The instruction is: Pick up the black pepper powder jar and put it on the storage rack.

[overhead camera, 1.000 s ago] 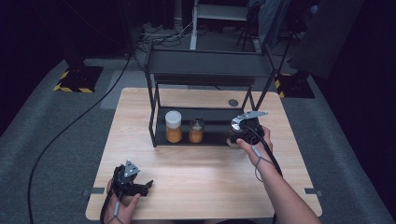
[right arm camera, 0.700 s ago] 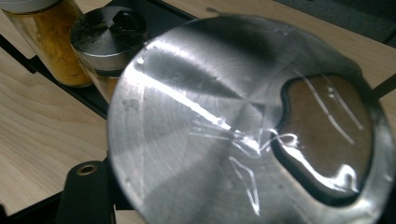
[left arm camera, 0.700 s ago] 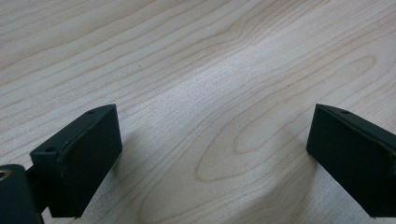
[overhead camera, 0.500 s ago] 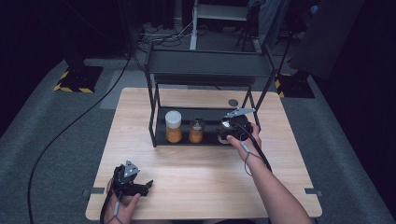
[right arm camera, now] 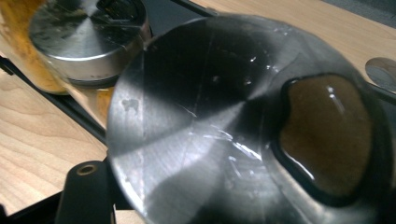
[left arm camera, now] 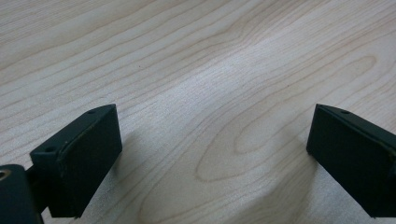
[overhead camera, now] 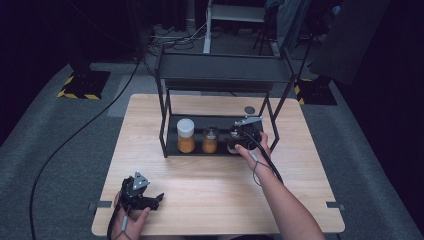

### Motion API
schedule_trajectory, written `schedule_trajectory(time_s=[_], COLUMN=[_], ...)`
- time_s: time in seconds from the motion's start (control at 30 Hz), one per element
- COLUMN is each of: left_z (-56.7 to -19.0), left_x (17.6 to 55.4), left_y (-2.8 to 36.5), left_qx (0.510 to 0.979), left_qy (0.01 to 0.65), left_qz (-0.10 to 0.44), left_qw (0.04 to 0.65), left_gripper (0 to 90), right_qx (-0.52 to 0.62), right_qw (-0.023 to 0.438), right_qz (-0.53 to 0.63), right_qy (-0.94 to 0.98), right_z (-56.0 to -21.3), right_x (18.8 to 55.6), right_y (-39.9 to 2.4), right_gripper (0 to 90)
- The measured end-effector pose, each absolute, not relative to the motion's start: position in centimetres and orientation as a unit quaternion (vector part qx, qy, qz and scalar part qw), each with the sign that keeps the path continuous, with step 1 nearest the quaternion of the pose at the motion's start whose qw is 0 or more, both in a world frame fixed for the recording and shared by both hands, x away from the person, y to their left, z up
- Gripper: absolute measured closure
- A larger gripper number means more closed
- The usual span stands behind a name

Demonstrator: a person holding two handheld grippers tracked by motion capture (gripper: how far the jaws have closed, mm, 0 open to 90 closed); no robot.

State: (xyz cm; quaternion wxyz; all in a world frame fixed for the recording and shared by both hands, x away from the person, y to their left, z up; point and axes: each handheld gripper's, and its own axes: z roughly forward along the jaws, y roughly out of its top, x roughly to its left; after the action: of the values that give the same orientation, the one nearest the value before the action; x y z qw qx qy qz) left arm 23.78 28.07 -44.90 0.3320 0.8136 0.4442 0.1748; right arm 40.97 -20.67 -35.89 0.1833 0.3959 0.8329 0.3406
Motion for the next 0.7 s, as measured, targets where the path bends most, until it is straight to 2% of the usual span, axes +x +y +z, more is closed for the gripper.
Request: schedule_trajectory(time_s=[0.7], left_z=[-44.9], left_x=[23.8], left_y=[28.1], left_qx=[0.814], left_qy=[0.444], left_qz=[0.175], left_qw=[0.332], left_gripper=[3.3], right_qx=[0.410], right_qw=[0.184], right_qz=[0.340], right_qy=[0.826], right_z=[-38.0], right_x=[42.3], right_y=[-20.6], right_gripper=[31.5])
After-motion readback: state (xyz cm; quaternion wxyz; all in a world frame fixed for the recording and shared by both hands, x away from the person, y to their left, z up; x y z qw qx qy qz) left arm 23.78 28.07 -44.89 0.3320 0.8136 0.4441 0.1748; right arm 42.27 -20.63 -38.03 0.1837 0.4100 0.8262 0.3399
